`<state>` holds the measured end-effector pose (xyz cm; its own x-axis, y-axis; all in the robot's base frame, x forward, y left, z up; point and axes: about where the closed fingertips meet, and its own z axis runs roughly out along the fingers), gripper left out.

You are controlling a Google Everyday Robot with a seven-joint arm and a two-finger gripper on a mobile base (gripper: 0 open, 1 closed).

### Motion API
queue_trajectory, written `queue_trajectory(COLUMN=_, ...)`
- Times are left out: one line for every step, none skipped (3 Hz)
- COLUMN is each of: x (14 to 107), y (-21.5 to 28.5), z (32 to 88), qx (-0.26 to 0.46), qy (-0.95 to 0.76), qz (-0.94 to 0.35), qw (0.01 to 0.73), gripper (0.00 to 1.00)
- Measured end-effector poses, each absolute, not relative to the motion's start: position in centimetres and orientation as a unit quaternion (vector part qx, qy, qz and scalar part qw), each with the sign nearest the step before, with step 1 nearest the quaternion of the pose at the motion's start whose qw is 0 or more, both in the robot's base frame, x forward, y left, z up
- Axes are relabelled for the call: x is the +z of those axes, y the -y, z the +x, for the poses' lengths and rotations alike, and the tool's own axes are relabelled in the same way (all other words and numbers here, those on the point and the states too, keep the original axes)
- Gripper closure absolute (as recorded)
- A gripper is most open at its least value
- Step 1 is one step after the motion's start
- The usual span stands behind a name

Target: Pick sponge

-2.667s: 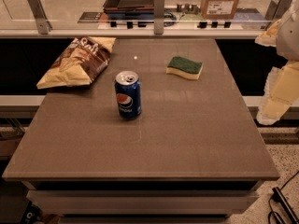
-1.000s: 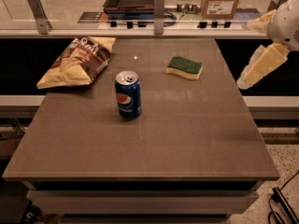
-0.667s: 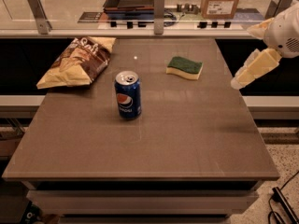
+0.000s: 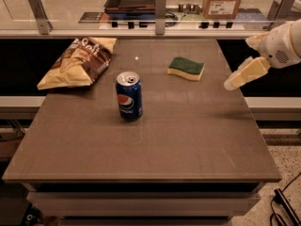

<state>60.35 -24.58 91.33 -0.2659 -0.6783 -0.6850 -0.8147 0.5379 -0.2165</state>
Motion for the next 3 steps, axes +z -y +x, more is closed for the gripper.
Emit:
queue_trajectory(x=89.9, y=24.7, z=62.0, qx=0.11, qy=-0.787, qz=-0.466, qw=0.388, gripper=0.0)
queue_trajectory(x=88.3, y=24.5, z=63.0, qx=0.133, qy=-0.781, qz=-0.463, qw=0.398, gripper=0.0)
queue_trajectory(x=87.3, y=24.6, z=64.2, qx=0.156, qy=-0.773, qz=-0.459, qw=0.408, gripper=0.0)
